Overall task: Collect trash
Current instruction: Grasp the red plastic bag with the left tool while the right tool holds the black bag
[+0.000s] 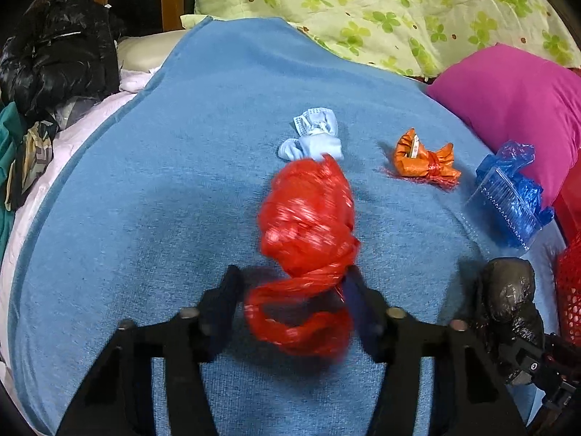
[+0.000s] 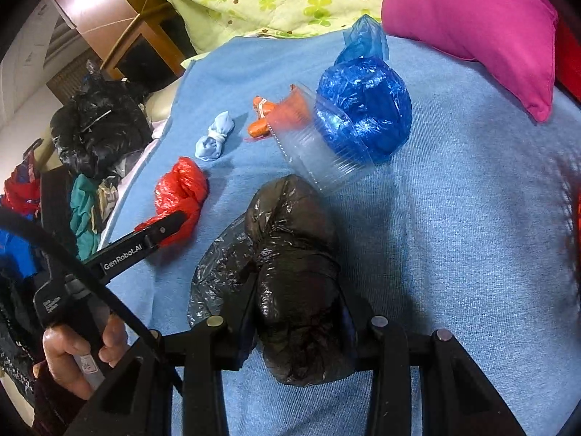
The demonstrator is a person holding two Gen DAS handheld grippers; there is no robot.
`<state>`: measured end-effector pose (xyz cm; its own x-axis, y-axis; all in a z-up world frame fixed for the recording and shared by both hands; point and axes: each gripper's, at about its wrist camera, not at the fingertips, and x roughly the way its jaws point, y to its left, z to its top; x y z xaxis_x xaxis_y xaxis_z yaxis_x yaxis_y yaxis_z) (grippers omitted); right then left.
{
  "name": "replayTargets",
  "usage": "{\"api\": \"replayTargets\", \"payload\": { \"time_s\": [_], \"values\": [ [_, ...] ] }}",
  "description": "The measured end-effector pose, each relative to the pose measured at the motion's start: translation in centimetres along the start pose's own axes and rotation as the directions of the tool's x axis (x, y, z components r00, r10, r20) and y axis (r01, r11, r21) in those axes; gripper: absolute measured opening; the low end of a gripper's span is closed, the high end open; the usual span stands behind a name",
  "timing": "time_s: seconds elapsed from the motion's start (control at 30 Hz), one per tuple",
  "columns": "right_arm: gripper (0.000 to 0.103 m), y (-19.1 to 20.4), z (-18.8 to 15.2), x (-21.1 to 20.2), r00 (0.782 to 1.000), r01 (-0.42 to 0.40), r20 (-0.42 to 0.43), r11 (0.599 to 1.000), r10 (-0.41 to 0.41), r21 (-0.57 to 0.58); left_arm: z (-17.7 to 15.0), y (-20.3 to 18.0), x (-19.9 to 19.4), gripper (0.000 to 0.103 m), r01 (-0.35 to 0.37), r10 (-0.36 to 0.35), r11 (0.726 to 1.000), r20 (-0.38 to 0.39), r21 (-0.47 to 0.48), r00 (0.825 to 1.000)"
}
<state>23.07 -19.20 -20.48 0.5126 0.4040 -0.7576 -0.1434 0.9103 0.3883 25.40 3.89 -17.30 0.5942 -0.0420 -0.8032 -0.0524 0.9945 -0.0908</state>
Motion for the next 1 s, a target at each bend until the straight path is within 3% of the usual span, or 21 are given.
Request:
{"api": "replayTargets", "payload": {
  "time_s": [0.23, 0.43, 0.63, 0.87, 1.0],
  "values": [
    [0.043, 0.3, -0.2, 0.3, 1.0, 0.027, 0.008, 1.0, -0.027, -0.009, -0.3, 0.5, -0.3, 0.012, 0.013, -0.013, 1.0, -0.003, 0.001, 1.0],
    [0.045, 0.8, 0.0, 0.6, 0.999, 0.046, 0.014, 0.999, -0.045, -0.015, -0.3, 0.7, -0.9, 0.009, 0.01, -0.01, 1.0, 0.015, 0.003, 1.0],
    [0.045, 0.8, -0.1, 0.7, 0.999, 0.048, 0.018, 0.999, -0.048, -0.013, -0.8, 0.2, -2.0, 0.009, 0.05, -0.051, 0.998, 0.021, 0.026, 0.998],
    [0.045, 0.9, 0.0, 0.8, 0.999, 0.049, 0.019, 0.999, -0.049, -0.013, -1.7, -1.2, -2.3, 0.009, 0.07, -0.07, 0.994, 0.001, 0.085, 0.998],
    [0.045, 1.0, 0.0, 0.8, 0.998, 0.052, 0.02, 0.999, -0.052, -0.013, -1.5, -0.8, -1.5, 0.009, 0.075, -0.073, 0.995, -0.033, 0.062, 0.997]
  ]
}}
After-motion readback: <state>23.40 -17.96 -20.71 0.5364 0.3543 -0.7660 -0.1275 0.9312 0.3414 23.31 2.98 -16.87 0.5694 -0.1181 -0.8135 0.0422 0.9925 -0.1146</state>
